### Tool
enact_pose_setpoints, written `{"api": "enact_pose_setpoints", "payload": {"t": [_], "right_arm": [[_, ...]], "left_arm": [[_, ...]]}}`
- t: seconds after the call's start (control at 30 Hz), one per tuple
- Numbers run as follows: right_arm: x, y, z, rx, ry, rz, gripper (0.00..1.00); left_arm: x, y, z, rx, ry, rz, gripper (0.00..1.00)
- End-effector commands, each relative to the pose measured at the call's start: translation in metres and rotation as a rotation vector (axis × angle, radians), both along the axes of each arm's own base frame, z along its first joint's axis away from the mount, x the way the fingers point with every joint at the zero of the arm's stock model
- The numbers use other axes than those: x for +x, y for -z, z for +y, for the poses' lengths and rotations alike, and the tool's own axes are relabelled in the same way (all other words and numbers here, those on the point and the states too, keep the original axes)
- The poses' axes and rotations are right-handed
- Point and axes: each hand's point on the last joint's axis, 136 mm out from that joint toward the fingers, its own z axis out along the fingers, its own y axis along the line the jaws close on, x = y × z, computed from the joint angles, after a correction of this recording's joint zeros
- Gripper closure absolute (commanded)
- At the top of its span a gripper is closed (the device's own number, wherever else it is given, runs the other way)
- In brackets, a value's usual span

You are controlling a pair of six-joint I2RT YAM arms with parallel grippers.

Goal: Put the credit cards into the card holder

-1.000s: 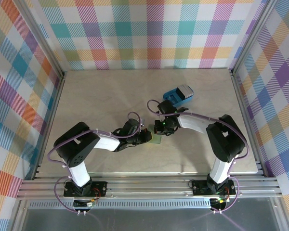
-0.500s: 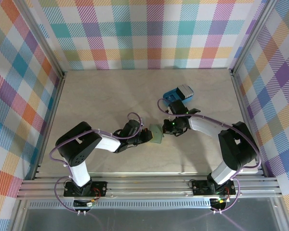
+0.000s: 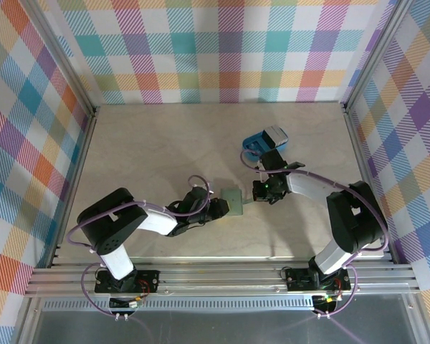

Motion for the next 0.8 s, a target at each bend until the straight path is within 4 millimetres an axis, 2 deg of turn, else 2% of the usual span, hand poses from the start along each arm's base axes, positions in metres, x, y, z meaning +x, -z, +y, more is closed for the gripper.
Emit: {"api": "enact_pose_setpoints", "payload": {"t": [0.0, 0.2, 0.33, 0.4, 0.67, 0.77], "right_arm": [[-0.003, 0.002, -0.004, 0.002, -0.036, 0.008, 1.00], [-0.005, 0.012, -0.005, -0.005, -0.035, 0.027, 1.00], [-0.004, 0.015, -0.009, -0.031, -0.014, 0.038, 1.00], [-0.005, 0.017, -0.013, -0.050, 0.004, 0.044, 1.00], [-0.003, 0.023, -0.022, -0.098, 0.044, 0.054, 0.84], [-0.001, 0.024, -0.026, -0.129, 0.060, 0.057, 0.82]], "left_arm": [[0.001, -0.006, 0.006, -0.004, -0.051, -0.001, 0.75], [0.005, -0.016, 0.013, 0.120, -0.052, -0.027, 0.64], [0.005, -0.027, 0.022, 0.306, -0.043, -0.074, 0.43], [0.004, -0.033, 0.024, 0.363, -0.040, -0.087, 0.37], [0.001, -0.042, 0.029, 0.362, -0.058, -0.097, 0.33], [-0.001, -0.046, 0.035, 0.365, -0.072, -0.109, 0.33]]}}
